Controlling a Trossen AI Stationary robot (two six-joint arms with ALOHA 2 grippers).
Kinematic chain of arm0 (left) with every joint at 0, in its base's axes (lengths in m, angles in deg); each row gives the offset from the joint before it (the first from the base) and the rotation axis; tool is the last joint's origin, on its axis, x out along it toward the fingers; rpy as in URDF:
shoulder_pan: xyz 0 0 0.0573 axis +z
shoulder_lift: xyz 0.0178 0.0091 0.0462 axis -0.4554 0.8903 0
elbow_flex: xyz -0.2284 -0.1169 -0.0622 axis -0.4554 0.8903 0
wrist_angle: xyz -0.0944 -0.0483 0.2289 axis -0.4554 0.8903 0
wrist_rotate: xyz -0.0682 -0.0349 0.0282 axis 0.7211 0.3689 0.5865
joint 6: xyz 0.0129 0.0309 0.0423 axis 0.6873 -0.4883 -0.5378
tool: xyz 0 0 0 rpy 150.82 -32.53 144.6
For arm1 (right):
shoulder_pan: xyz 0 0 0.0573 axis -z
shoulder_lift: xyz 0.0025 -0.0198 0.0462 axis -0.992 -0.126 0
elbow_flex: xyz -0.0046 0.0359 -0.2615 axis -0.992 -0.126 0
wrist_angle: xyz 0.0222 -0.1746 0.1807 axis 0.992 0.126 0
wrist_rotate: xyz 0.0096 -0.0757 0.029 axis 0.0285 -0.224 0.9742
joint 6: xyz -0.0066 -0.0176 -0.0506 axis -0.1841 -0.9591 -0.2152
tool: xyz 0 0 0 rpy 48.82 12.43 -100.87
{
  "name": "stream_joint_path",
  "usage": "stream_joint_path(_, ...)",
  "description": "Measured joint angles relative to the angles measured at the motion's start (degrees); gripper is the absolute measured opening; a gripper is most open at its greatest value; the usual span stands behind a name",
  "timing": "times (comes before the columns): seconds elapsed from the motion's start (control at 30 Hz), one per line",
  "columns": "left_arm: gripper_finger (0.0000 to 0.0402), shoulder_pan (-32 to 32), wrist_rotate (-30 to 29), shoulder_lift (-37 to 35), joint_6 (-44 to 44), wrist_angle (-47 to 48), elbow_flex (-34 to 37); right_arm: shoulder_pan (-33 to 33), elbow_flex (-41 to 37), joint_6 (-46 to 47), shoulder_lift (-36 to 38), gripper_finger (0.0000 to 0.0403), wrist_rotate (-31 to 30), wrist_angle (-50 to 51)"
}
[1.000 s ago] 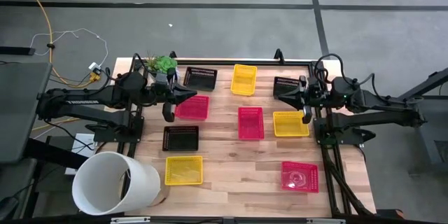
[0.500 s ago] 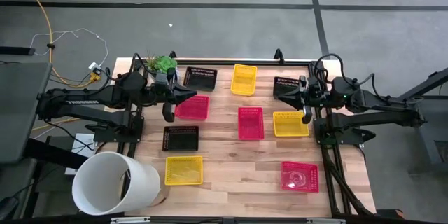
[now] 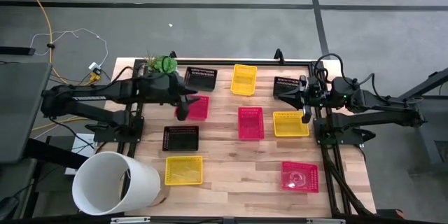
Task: Stack baskets by color
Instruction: Stack the left red bin on top of the red bin
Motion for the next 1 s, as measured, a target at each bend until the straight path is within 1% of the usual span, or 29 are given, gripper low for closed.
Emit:
stream_joint_path(0.1,0.0195,1.65,-3.69,2.19,7.49,9.47,-0.08,0.00,0.00,0.13,0.00,0.0000,0.00,0.00)
stream_joint_path(0.2,0.0233,3.41,-4.68,4.81,14.79,18.64,-0.08,-0.01,0.00,0.04,0.00,0.0000,0.00,0.00)
stream_joint_path(0.27,0.0250,4.44,-4.70,6.65,19.66,24.26,-0.08,-0.01,0.00,0.02,0.00,0.0000,-0.08,0.00)
stream_joint_path(0.37,0.0262,5.33,-4.90,9.70,26.31,29.59,0.07,-0.02,0.00,0.01,0.00,0.0000,-0.94,0.02)
stream_joint_path(0.53,0.0264,6.12,-5.96,12.96,34.37,28.75,4.19,0.00,0.00,0.17,-0.02,0.0000,-0.98,0.02)
stream_joint_path(0.63,0.0264,7.72,-5.99,14.03,38.31,25.52,6.87,0.00,0.00,0.26,-0.02,0.0000,-0.97,0.02)
stream_joint_path(0.8,0.0264,10.98,-4.65,14.34,39.90,19.16,10.32,-0.01,0.00,0.22,-0.02,0.0000,-0.96,0.02)
stream_joint_path(0.9,0.0263,12.53,-3.89,14.36,40.07,17.69,11.63,0.00,0.00,0.21,-0.02,0.0000,-0.96,0.02)
stream_joint_path(1.0,0.0247,14.01,-1.49,14.40,40.07,16.25,12.94,-0.02,0.00,0.20,-0.04,0.0000,-0.96,0.02)
